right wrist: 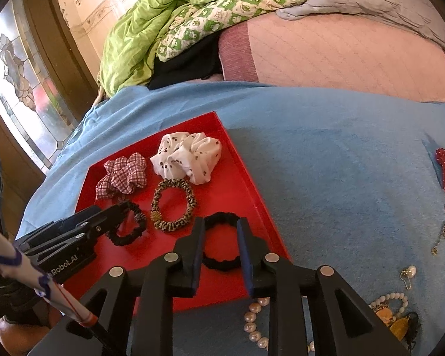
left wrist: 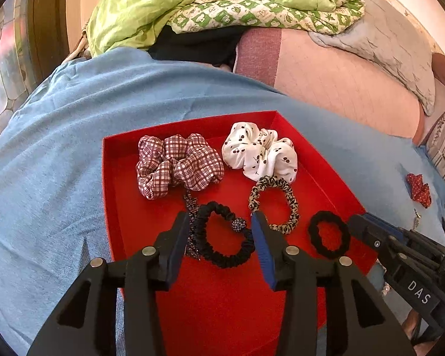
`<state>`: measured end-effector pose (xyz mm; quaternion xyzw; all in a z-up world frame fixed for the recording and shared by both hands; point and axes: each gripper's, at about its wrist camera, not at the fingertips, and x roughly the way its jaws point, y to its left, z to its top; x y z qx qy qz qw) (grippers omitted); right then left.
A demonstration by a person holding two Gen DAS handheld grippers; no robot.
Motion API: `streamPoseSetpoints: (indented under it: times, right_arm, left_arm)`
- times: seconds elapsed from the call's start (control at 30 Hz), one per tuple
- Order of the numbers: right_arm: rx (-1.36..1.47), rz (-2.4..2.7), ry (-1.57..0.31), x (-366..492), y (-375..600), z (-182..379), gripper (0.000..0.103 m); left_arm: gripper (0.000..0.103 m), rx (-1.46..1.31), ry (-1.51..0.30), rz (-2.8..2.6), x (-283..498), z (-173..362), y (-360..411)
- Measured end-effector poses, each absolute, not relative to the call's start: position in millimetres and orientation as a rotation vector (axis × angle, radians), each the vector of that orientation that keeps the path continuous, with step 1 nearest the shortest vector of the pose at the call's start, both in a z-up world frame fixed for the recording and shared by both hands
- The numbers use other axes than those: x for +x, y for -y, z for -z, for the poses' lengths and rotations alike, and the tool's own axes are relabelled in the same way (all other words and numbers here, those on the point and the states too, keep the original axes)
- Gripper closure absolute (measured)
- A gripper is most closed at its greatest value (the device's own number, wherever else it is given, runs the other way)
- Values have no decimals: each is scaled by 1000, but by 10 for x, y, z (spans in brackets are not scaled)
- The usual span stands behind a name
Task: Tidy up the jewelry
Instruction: 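Move both grippers back toward the pearl bracelet and pearl earring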
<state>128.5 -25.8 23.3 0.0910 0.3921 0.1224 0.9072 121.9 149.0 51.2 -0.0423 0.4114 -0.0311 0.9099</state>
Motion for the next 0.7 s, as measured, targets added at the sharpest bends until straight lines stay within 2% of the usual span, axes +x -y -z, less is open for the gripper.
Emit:
streamPoseSetpoints:
  times: [0.7]
  right_arm:
    - [191, -245, -813, 1293, 274, -216, 78]
  left_arm:
    - [59, -52, -834, 63, 1180, -542, -1444]
